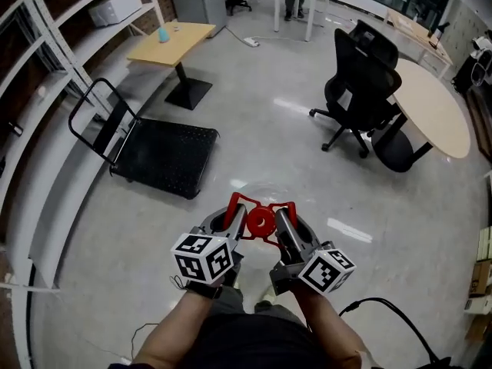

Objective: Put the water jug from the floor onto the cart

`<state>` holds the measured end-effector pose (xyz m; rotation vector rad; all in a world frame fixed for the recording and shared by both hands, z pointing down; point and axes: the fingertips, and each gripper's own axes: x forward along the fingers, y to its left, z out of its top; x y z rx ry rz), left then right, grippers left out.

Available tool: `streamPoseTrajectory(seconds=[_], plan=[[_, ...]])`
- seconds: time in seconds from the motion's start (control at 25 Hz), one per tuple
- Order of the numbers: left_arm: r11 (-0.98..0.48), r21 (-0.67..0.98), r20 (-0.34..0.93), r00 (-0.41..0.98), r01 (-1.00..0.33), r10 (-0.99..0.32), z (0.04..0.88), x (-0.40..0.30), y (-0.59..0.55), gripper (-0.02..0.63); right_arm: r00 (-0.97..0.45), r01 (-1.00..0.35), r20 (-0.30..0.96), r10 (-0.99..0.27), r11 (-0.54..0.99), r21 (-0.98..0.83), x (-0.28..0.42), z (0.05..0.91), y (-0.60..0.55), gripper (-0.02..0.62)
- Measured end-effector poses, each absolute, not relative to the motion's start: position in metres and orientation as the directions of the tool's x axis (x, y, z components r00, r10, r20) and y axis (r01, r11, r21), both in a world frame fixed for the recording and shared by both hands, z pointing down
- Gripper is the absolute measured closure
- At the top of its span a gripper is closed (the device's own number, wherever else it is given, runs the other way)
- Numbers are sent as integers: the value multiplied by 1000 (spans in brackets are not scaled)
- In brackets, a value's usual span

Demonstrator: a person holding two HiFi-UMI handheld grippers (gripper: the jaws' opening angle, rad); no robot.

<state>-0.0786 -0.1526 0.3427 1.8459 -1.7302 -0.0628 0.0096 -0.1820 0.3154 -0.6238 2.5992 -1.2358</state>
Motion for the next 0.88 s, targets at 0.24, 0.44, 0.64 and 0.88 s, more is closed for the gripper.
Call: streamPoseTrajectory(seconds=[0.24,0.44,0.64,0.88], plan=[[138,458,325,21,-878,-945,333,-192,-128,589,-949,-198,-11,-315,624,-756,-109,304,-167,532],[152,460,316,2,-875,-949,334,-312,-111,589,-957,-177,-18,-289,634,-752,-233,305,-154,532],[144,449,318,8,-882,-948,330,-451,-96,589,-954,-187,-14,-300,630,-754,-372,304,-139,532],[187,432,320,-44,-882,-947,321,-588,-99,589,-966,-153,-19,-258,630,-761,-512,301,-143,532]])
